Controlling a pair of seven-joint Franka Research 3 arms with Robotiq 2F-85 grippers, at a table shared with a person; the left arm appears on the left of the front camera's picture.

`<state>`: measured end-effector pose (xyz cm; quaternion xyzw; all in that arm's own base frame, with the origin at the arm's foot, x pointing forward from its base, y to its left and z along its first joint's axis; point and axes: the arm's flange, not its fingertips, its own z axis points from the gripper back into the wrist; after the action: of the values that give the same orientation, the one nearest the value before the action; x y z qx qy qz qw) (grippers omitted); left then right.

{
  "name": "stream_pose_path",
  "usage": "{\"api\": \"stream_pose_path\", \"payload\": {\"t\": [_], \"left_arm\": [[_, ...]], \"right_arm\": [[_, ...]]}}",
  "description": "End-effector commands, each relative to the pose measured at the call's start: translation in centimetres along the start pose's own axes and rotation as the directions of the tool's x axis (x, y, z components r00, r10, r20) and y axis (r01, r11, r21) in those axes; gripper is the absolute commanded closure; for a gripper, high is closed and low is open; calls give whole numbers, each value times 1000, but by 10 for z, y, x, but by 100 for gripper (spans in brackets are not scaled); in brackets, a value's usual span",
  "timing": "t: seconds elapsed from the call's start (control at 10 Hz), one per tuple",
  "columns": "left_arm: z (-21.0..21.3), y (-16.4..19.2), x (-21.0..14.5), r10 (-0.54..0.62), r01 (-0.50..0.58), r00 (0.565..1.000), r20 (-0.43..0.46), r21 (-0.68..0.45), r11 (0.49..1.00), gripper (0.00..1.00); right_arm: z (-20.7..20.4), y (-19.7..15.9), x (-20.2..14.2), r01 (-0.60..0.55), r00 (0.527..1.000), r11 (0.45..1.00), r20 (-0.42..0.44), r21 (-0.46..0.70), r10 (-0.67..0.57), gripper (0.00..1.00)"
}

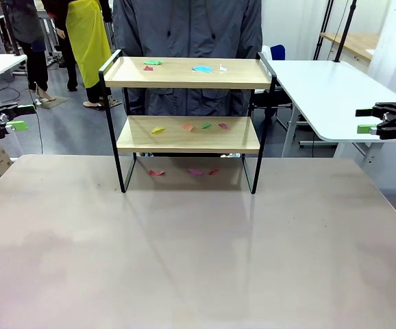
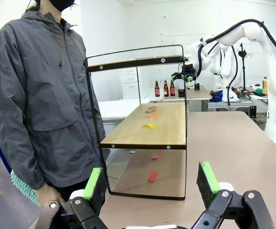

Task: Clean the shelf.
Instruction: Pick up the Duster handed by the human.

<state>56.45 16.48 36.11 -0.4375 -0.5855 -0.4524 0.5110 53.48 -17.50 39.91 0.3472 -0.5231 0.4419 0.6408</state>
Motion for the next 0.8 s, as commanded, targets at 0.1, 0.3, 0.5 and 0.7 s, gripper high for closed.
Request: {"api": "stream_pose_path", "payload": {"t": [0.1, 0.3, 0.5, 0.7], "left_arm": [[0, 0, 0, 0, 0, 1000, 0, 0, 1000, 0], [0, 0, 0, 0, 0, 1000, 0, 0, 1000, 0], [0, 0, 0, 0, 0, 1000, 0, 0, 1000, 0], [0, 0, 0, 0, 0, 1000, 0, 0, 1000, 0]], "right_arm": [[0, 0, 0, 0, 1000, 1000, 0, 0, 0, 0], [0, 0, 0, 0, 1000, 1000, 0, 0, 0, 0], [0, 0, 0, 0, 1000, 1000, 0, 0, 0, 0], [0, 0, 0, 0, 1000, 1000, 0, 0, 0, 0]]}}
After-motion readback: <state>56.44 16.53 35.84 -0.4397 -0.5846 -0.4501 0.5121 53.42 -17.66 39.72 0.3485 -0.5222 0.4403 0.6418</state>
